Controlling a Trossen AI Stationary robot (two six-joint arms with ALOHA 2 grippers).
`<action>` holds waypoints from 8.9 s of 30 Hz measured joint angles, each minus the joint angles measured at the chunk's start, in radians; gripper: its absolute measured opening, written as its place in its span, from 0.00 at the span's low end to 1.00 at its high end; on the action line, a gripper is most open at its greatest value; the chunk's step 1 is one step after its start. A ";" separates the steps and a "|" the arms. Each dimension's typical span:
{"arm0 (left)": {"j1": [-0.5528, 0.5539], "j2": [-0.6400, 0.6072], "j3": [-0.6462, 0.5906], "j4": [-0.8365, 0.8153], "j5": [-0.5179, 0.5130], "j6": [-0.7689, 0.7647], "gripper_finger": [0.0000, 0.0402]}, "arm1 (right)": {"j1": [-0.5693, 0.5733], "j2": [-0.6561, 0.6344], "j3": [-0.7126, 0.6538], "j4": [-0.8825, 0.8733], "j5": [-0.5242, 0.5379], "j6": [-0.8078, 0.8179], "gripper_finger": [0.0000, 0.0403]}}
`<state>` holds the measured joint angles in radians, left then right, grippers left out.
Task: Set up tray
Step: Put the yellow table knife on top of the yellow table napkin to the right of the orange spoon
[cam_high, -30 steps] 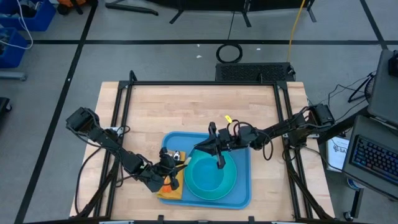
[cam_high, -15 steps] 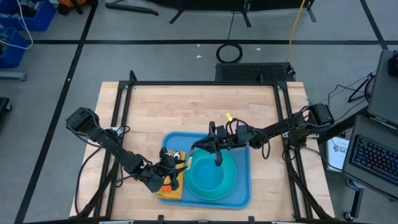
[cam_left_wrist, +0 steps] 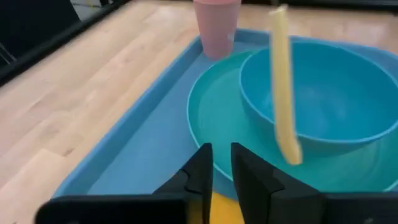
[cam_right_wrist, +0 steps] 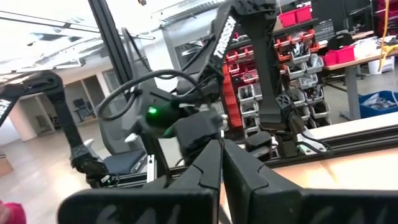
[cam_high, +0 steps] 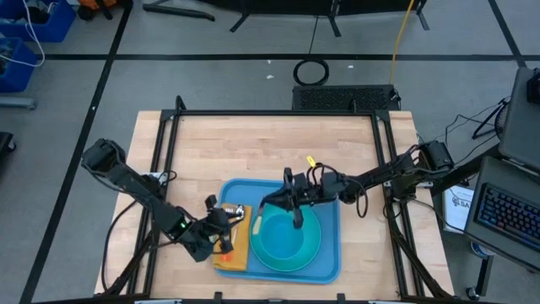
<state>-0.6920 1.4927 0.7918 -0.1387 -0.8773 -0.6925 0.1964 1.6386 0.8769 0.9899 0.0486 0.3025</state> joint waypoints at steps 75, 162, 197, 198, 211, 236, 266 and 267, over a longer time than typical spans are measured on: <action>0.548 0.126 -0.001 -0.055 1.008 0.429 0.00 | 0.067 0.000 0.000 0.015 0.002 -0.037 0.00; -0.234 -0.242 -0.001 -0.065 -0.259 0.201 0.05 | -0.004 0.421 0.343 -0.101 0.009 0.323 0.00; -0.234 -0.241 -0.001 -0.100 -0.267 0.156 0.05 | -0.005 0.420 0.343 -0.304 0.217 0.305 0.00; -0.234 -0.241 -0.001 -0.099 -0.267 0.156 0.05 | -0.005 0.420 0.343 -0.310 0.223 0.305 0.00; -0.234 -0.241 -0.001 -0.099 -0.267 0.156 0.05 | -0.003 0.420 0.343 -0.371 0.275 0.306 0.00; -0.234 -0.241 -0.001 -0.097 -0.266 0.147 0.05 | -0.006 0.420 0.343 -0.506 0.318 0.345 0.00; -0.234 -0.241 -0.001 -0.101 -0.265 0.145 0.05 | 0.002 0.423 0.341 -0.262 0.210 0.403 0.00; -0.234 -0.241 -0.001 -0.101 -0.265 0.145 0.05 | 0.004 0.423 0.341 -0.242 0.210 0.415 0.00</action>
<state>-0.9260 1.2518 0.7910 -0.2394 -1.1427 -0.5480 0.2001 2.0613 1.2179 0.7482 0.2584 0.7179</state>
